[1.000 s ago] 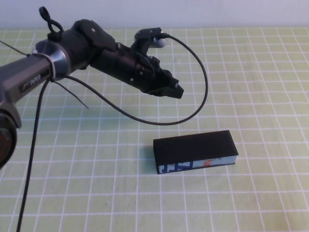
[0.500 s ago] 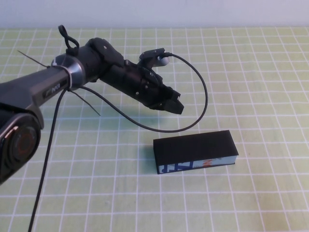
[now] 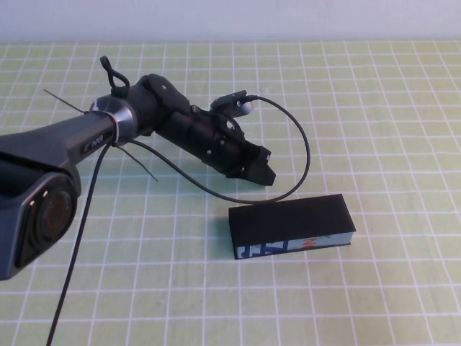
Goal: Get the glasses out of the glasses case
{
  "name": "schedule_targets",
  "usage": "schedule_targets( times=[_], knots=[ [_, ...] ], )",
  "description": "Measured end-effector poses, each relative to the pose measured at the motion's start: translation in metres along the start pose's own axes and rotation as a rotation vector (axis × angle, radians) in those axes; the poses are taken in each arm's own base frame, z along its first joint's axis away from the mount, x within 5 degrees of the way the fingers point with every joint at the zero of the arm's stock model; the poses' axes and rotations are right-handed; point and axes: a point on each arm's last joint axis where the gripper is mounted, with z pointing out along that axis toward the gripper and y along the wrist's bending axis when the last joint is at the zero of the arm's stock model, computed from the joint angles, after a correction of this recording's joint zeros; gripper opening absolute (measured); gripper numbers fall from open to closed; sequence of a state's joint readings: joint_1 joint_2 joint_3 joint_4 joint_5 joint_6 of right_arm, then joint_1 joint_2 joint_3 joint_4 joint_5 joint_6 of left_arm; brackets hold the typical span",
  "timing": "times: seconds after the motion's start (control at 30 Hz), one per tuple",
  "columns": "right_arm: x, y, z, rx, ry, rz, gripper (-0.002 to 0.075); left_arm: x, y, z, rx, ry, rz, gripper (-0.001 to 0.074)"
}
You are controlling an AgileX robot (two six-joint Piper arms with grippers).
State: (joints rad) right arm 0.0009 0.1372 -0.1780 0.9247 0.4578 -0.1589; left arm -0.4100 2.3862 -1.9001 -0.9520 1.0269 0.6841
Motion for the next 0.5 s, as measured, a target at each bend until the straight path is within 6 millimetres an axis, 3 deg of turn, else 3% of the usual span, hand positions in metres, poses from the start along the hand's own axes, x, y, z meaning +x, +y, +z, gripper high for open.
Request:
schedule_targets(
  times=[0.2,0.5],
  knots=[
    [-0.026,0.029,0.021,0.119,0.373,-0.182,-0.0018,0.002,0.001,0.0,-0.018,0.028,0.001,-0.0003],
    [-0.072,0.043,0.097,0.15,0.693,-0.334,-0.0018,0.007,0.001,0.002,0.011,0.071,-0.004,-0.0003]
  ],
)
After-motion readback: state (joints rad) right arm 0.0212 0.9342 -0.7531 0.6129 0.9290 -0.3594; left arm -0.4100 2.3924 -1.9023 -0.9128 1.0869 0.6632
